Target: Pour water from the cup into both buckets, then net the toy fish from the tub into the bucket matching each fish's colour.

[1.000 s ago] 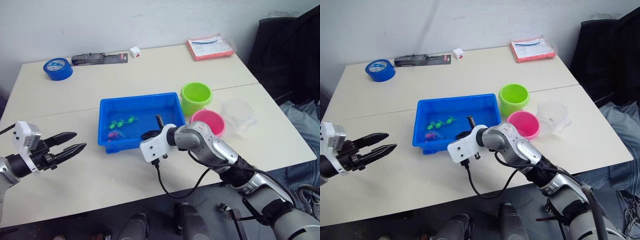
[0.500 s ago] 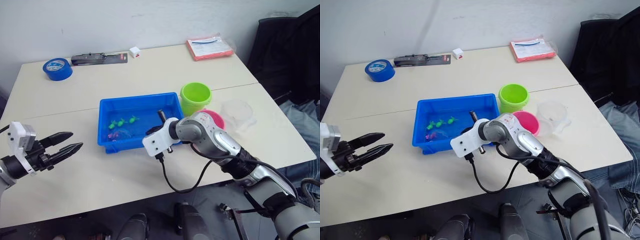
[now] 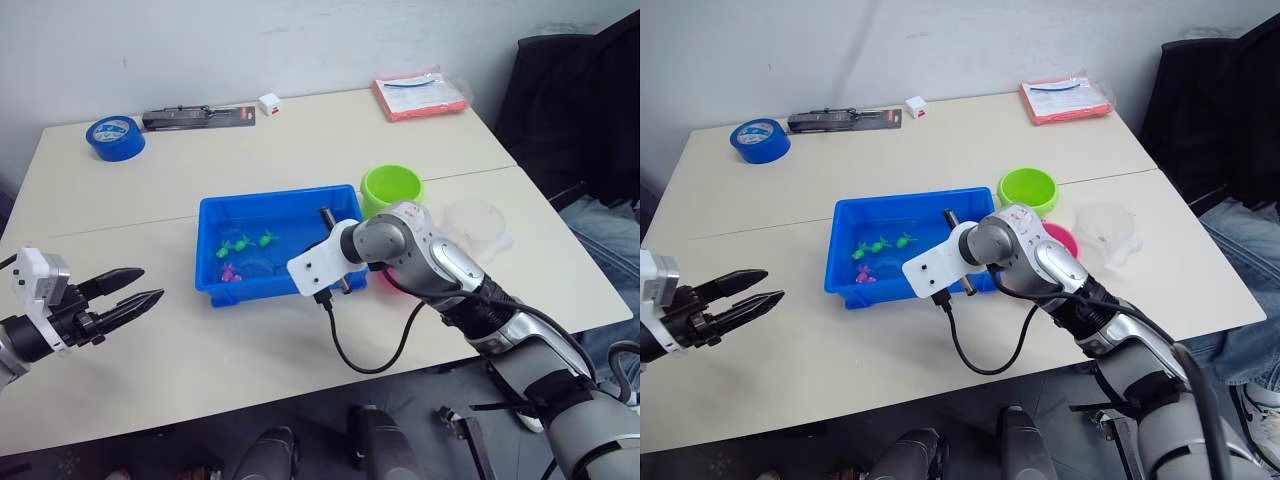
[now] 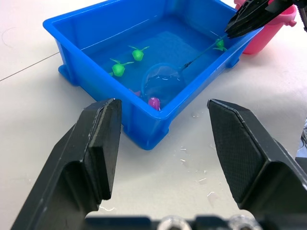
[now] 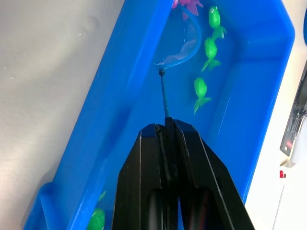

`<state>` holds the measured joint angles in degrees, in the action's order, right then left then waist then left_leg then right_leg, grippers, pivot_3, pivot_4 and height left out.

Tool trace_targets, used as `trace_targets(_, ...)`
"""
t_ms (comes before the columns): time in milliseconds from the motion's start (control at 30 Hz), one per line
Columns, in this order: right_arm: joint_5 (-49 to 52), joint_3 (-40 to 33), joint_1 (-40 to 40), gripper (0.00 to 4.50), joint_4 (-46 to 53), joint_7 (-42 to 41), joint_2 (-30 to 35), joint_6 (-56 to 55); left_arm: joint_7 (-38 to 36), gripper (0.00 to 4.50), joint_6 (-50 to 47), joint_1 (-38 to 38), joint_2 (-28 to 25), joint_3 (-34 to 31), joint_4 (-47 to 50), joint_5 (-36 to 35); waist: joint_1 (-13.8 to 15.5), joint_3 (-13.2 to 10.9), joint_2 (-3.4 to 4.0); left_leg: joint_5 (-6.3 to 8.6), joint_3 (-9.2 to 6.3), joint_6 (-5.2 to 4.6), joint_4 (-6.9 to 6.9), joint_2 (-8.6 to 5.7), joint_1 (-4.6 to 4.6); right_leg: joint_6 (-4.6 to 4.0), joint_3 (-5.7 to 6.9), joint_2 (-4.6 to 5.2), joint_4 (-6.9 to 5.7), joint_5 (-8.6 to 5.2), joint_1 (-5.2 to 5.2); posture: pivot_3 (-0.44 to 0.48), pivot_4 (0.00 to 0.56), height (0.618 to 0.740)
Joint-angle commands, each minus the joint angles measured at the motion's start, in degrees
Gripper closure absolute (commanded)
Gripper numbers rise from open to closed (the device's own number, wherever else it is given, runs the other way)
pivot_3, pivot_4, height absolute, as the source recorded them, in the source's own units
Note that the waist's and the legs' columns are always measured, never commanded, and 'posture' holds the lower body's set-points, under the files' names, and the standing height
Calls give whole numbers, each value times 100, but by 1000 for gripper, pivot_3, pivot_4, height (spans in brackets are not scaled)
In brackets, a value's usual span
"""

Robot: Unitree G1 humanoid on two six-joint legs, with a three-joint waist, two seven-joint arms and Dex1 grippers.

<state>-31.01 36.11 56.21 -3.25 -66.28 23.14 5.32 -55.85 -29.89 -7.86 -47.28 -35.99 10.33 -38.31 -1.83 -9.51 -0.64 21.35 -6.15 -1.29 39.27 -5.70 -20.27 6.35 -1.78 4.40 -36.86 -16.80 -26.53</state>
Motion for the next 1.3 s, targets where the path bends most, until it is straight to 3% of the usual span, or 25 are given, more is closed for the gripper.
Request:
trace_targets(33, -46, 5, 187, 3720, -105, -137, 18, -51, 25, 1399, 84, -114, 75, -232, 137, -108, -1, 0, 0, 0, 0, 0, 0, 0, 0, 0, 0, 0, 0, 0, 0, 0, 150, 740)
trace_targets(467, 325, 27, -8, 3720, 196, -658, -436, 571, 140, 1399, 72, -226, 166, -277, 277, -158, -14, 0, 0, 0, 0, 1, -3, 3, 0, 0, 0, -1, -3, 0, 0, 0, 150, 740)
trace_targets(767, 1218, -465, 34, 3720, 292, -1173, -871, 3070, 169, 1399, 89, -173, 175, -206, 239, -174, -17, -1, 2, 1, -3, 1, -6, 5, 0, -1, -1, -1, -3, 0, 1, 0, 150, 740)
trace_targets(933, 1542, -549, 193, 3720, 201, -1175, -866, 3894, 158, 1399, 116, -75, 173, -105, 171, -147, -15, -1, 3, 1, -4, 1, -9, 4, -1, -2, -1, -1, -2, 1, 1, 0, 150, 740)
trace_targets(1300, 2124, -633, 474, 3720, 93, -786, -749, 4222, 136, 1399, 166, 104, 183, 71, 70, -92, -31, -2, 4, 2, -5, 3, -12, 5, -1, -2, 1, 0, -1, 1, -1, 0, 150, 740)
